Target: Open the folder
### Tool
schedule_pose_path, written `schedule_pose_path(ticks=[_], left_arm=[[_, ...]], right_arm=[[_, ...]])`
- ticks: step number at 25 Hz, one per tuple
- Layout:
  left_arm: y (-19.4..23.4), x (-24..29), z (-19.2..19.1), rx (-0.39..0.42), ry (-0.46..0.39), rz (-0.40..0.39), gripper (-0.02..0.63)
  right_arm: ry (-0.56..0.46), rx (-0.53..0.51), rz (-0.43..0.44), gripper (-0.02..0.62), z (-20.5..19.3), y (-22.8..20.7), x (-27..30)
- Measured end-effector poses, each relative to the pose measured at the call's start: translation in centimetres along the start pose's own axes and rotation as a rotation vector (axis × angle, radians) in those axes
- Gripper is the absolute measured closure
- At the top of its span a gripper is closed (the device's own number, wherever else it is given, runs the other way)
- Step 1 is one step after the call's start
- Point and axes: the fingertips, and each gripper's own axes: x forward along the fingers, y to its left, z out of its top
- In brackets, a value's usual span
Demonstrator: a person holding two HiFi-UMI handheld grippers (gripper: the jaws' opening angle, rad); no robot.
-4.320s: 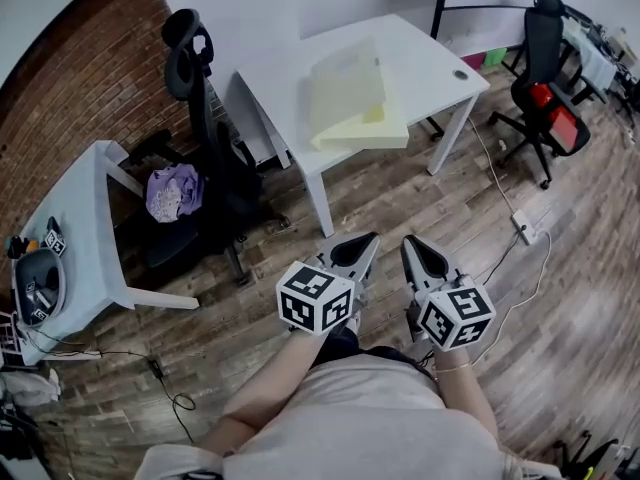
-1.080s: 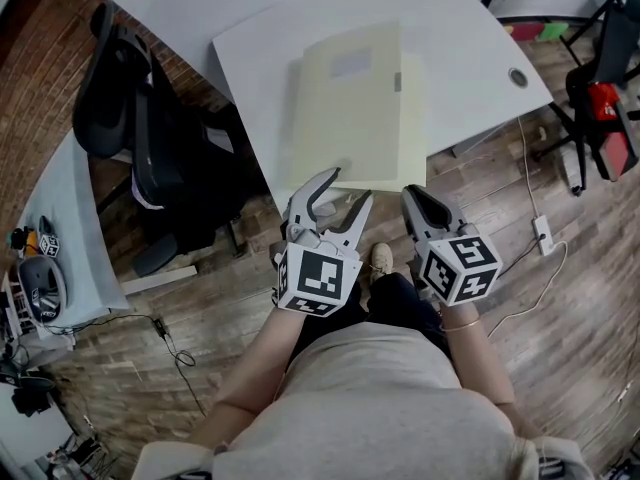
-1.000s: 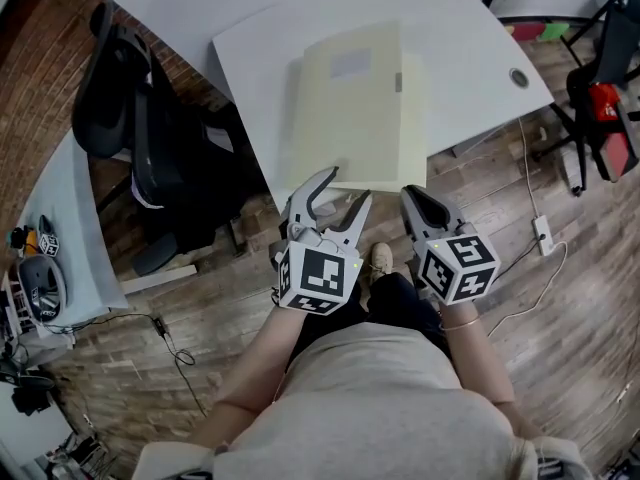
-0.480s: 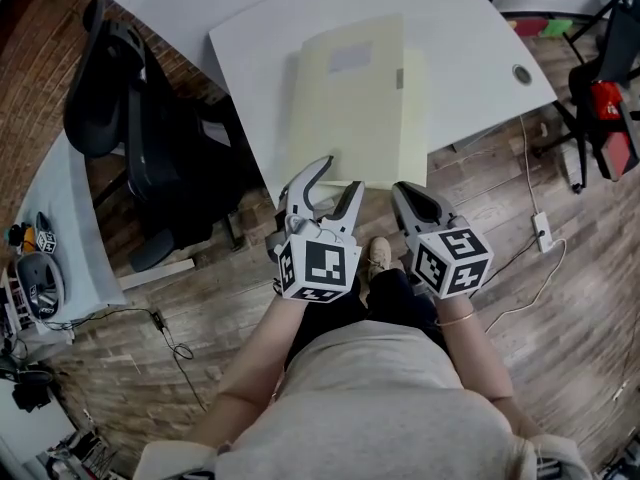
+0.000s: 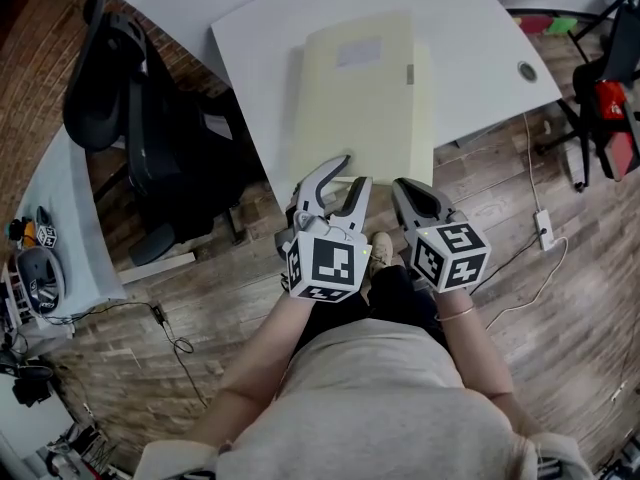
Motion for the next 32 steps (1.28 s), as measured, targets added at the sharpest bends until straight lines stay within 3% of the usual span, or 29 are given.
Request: schedule_pose_path(ticks=[8,20,32], left_arm=[[-0.5,-0.4,0.6,-0.03,-0.014,-0.014,0.466],[-0.8,-1.0,1.3,-0.087,-0.044,-0.05,0.466],[1.7,-2.7,1.3,-0.12,-0.068,-0.004,0.488]], right_arm=[[-0.002,-0.008,-0.018,0.572,0.5,-0.4,0.7],[0.086,-0.053,-0.036,0.572,-0.7,0.4,2.6],[0.107,-0.081,-0.069,0.574,-1.2,0.2,3.0]])
